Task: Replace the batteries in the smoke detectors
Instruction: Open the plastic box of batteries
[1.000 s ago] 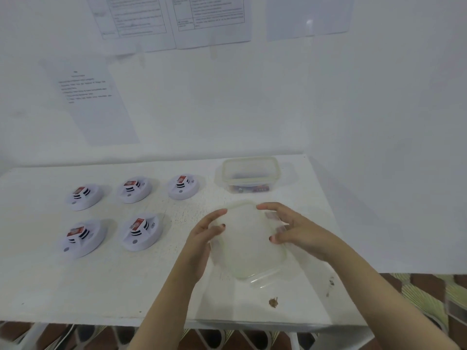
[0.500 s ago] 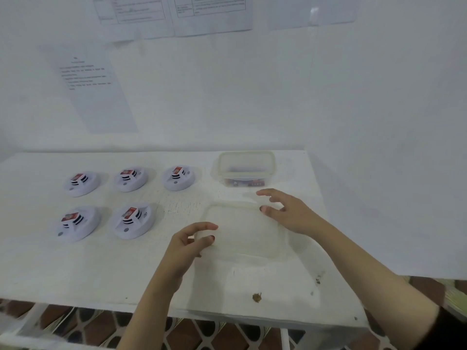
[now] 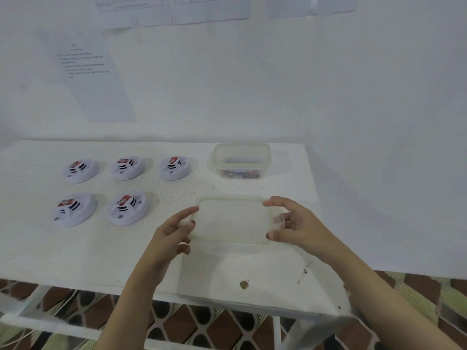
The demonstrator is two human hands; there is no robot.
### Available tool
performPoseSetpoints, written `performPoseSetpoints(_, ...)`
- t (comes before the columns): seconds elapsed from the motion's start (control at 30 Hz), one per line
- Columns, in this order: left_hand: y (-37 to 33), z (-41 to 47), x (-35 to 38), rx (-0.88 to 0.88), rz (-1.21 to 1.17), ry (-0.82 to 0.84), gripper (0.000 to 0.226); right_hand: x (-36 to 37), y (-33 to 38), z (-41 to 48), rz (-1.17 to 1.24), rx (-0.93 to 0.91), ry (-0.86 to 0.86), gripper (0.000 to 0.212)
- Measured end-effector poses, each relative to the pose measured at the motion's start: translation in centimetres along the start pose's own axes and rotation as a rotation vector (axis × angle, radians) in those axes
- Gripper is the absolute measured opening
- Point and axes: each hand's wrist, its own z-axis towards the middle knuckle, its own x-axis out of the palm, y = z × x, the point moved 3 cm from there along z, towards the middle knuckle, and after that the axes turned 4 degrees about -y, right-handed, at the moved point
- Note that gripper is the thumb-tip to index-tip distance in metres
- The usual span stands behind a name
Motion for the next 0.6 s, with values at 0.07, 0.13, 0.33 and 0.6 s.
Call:
performPoseSetpoints(0.07, -0.2, 0.6, -0.8, 0.030, 0.048, -0.053, 0.028, -0.1, 0.0, -0.1, 0.023, 0.001, 0.038, 0.060)
performPoseSetpoints(0.13, -0.6, 1.2, -1.5, 0.050, 0.041, -0.091, 0.033, -0.2, 0.1, -0.2, 0.000, 0.017, 0.052, 0.062)
performPoseSetpoints(0.33, -2.6, 2.2, -2.9, 0.097, -0.166, 0.018, 0.033, -0.9, 2.2, 0.0, 0.033, -0.022, -0.011, 0.047)
performPoseSetpoints(0.6, -6.8, 5.6, -3.5, 0.266, -0.209, 0.141, 0.053, -2.7, 6.8, 2.0, 0.167, -0.038, 0.091, 0.060)
